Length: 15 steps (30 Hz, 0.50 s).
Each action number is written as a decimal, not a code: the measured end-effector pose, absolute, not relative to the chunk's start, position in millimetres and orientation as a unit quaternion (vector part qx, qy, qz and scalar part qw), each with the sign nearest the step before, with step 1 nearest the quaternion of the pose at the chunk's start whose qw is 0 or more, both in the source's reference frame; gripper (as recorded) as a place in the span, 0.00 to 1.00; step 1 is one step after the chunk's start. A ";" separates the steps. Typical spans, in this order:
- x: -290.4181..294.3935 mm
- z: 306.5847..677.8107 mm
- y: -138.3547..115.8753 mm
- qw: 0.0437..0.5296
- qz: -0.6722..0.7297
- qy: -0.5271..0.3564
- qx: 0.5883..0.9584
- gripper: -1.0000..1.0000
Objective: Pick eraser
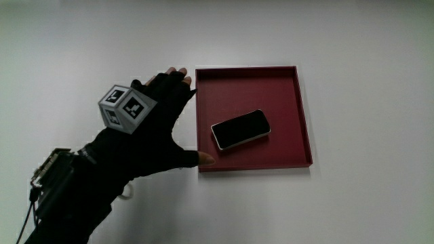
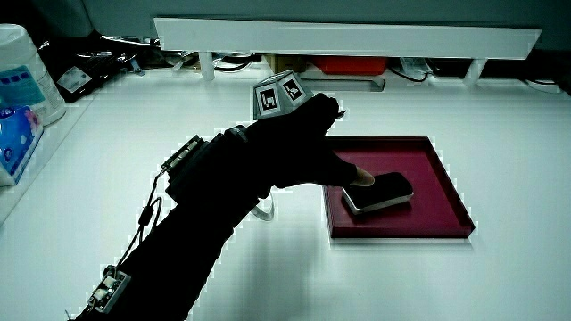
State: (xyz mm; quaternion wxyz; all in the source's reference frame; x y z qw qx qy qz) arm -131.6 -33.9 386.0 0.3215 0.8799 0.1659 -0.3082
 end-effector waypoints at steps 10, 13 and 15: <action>-109.1 409.2 -45.8 0.331 -0.292 0.165 0.882 0.50; -102.9 424.9 -48.3 0.343 -0.316 0.161 0.870 0.50; -94.8 424.9 -49.1 0.335 -0.281 0.166 0.884 0.50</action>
